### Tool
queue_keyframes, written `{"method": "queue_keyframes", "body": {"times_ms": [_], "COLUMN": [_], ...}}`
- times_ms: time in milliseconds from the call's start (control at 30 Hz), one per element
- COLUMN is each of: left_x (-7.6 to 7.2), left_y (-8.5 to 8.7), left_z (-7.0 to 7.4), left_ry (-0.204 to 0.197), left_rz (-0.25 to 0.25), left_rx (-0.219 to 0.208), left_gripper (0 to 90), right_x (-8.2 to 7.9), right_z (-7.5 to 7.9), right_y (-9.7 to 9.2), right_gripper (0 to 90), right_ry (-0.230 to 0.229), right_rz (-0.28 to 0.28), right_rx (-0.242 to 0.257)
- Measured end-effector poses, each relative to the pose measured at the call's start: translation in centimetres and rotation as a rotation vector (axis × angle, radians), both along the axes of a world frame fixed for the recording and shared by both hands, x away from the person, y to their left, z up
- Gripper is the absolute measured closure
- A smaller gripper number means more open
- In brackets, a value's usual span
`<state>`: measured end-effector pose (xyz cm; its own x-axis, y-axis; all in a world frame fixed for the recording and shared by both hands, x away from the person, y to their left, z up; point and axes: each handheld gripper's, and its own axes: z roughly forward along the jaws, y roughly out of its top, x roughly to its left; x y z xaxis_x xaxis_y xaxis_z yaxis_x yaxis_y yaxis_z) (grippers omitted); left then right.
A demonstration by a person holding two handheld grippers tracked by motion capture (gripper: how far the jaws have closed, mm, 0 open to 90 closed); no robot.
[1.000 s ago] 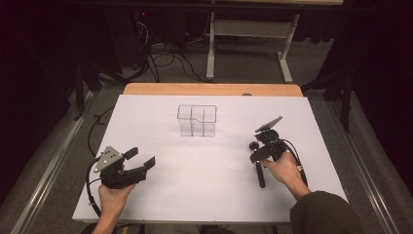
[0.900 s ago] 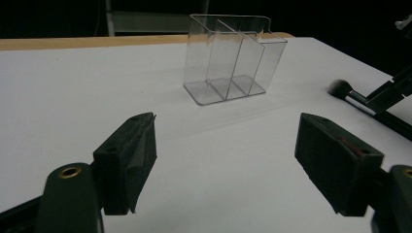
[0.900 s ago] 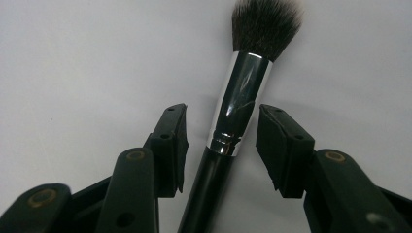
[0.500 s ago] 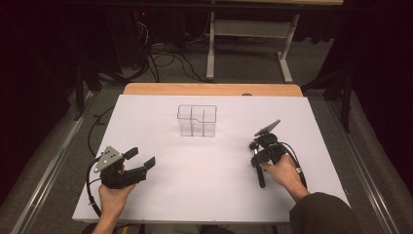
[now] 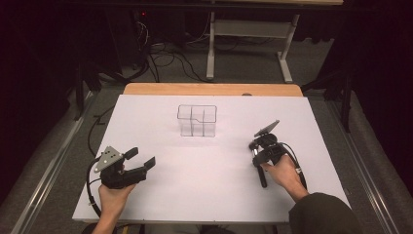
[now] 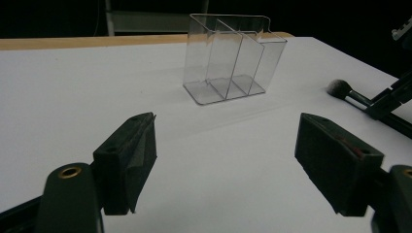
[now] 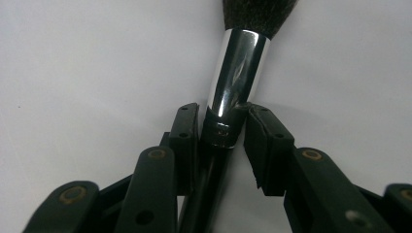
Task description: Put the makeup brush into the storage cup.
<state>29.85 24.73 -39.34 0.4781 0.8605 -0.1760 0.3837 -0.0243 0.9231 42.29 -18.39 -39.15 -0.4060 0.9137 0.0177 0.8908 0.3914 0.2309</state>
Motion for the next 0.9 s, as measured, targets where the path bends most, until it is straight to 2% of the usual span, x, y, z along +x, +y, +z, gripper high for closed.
{"method": "queue_keyframes", "body": {"times_ms": [167,200,233,533,900], "left_x": [0.01,0.0,0.0,0.01,0.0], "left_y": [-0.01,-0.01,-0.02,-0.06,-0.01], "left_z": [-0.01,-0.01,-0.01,-0.02,-0.02], "left_ry": [0.001,0.0,0.0,0.001,0.002], "left_rz": [-0.001,-0.002,-0.002,-0.006,-0.007], "left_rx": [-0.001,-0.001,-0.001,-0.003,-0.009], "left_gripper": [23.5,23.5,23.5,23.5,24.0], "right_x": [0.06,0.0,0.08,0.06,-0.2], "right_z": [0.02,0.07,0.05,0.05,0.68], "right_y": [-0.16,-0.11,-0.25,-0.3,-0.61], "right_gripper": [73.5,73.7,73.9,74.7,74.9], "right_ry": [0.005,0.013,0.007,0.004,-0.04], "right_rz": [-0.003,-0.02,-0.001,0.018,0.075], "right_rx": [0.001,-0.001,-0.003,0.0,0.059]}}
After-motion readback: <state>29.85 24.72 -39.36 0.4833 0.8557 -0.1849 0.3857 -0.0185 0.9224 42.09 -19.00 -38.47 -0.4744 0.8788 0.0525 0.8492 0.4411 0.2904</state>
